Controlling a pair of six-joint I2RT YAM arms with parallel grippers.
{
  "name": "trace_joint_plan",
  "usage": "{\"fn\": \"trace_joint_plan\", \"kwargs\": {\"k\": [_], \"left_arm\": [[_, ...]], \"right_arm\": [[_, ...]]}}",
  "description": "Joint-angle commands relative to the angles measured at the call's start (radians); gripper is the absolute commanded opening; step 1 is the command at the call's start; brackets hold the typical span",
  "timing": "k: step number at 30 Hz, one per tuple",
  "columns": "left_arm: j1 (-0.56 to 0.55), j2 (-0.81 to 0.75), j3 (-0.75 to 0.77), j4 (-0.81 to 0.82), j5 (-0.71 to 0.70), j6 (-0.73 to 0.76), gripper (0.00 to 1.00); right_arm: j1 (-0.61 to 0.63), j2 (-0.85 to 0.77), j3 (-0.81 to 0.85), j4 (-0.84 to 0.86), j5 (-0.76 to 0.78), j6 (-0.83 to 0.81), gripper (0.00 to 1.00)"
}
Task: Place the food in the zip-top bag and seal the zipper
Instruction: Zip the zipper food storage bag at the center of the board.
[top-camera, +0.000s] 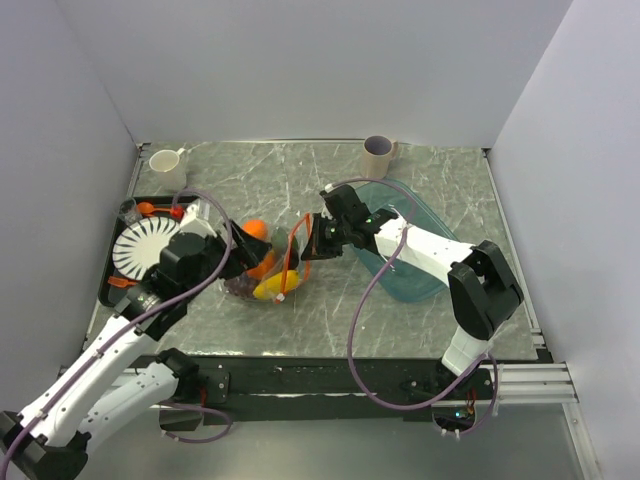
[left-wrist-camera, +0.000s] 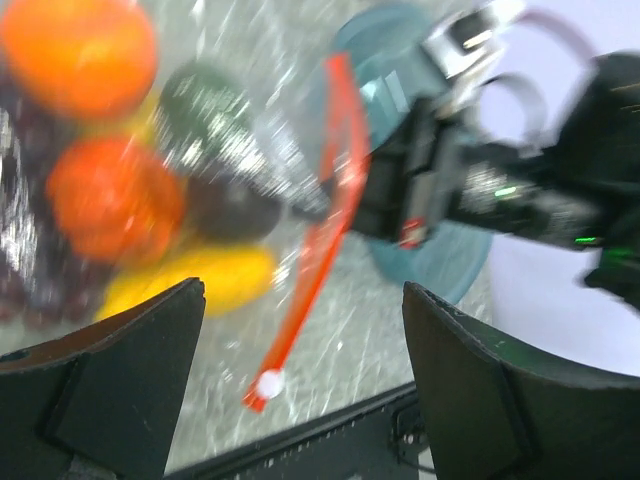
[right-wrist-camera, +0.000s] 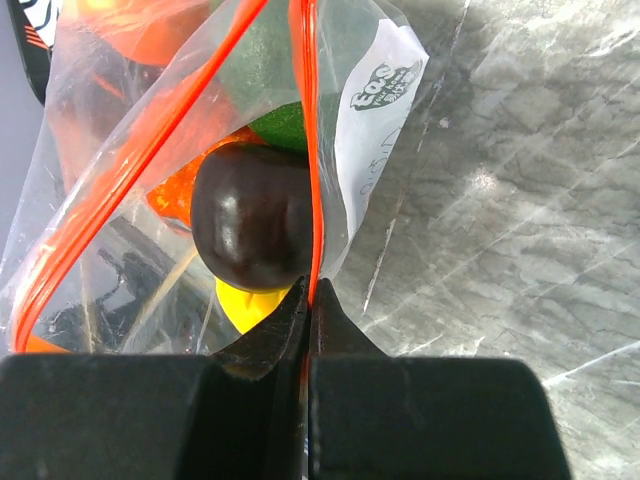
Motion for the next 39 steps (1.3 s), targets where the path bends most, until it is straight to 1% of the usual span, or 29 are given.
{"fn": "trace_joint_plan", "kwargs": {"k": [1, 4, 8, 12, 16, 21, 24, 27, 30, 36, 38, 39], "left_arm": [[-0.001, -0.027, -0.088, 0.015, 0.065, -0.125, 0.84], [-0.001, -0.047, -0.154, 0.058, 0.104, -0.169, 0.81], [-0.001, -0.11, -0.197, 0.049, 0.092, -0.231, 0.81], [-0.001, -0.168, -0.251, 0.057, 0.101, -0.324, 0.8], [-0.002, -0.182, -0.332, 0.121, 0.152, -0.404, 0.78], [-0.01, -0.202, -0.373, 0.14, 0.147, -0.478, 0.77], [-0.017, -0.216, -0.41, 0.179, 0.155, -0.534, 0.76], [-0.037, -0.217, -0.464, 0.239, 0.159, -0.593, 0.74], [-0.071, -0.193, -0.485, 0.28, 0.142, -0.63, 0.72], [-0.145, -0.136, -0.492, 0.325, 0.087, -0.682, 0.7], [-0.151, -0.134, -0.501, 0.356, 0.087, -0.703, 0.68], [-0.152, -0.137, -0.507, 0.359, 0.055, -0.709, 0.68]], "right_arm": [[-0.008, -0.029, -0.002, 0.022, 0.021, 0.008, 0.0], [-0.008, -0.028, 0.003, 0.017, 0.026, 0.004, 0.0], [-0.008, -0.028, 0.007, 0.003, 0.036, -0.001, 0.0], [-0.008, -0.025, 0.012, 0.0, 0.036, -0.001, 0.0], [-0.008, -0.021, 0.029, -0.018, 0.041, -0.006, 0.0], [-0.008, -0.031, 0.029, -0.016, 0.041, -0.006, 0.0], [-0.008, -0.026, 0.04, -0.029, 0.046, -0.01, 0.0], [-0.008, -0.026, 0.037, -0.023, 0.041, -0.006, 0.0], [-0.009, -0.029, 0.037, -0.02, 0.038, -0.006, 0.0], [-0.008, -0.032, 0.038, -0.023, 0.039, -0.004, 0.0], [-0.008, -0.035, 0.037, -0.021, 0.038, -0.003, 0.0], [-0.008, -0.037, 0.035, -0.023, 0.038, -0.003, 0.0]]}}
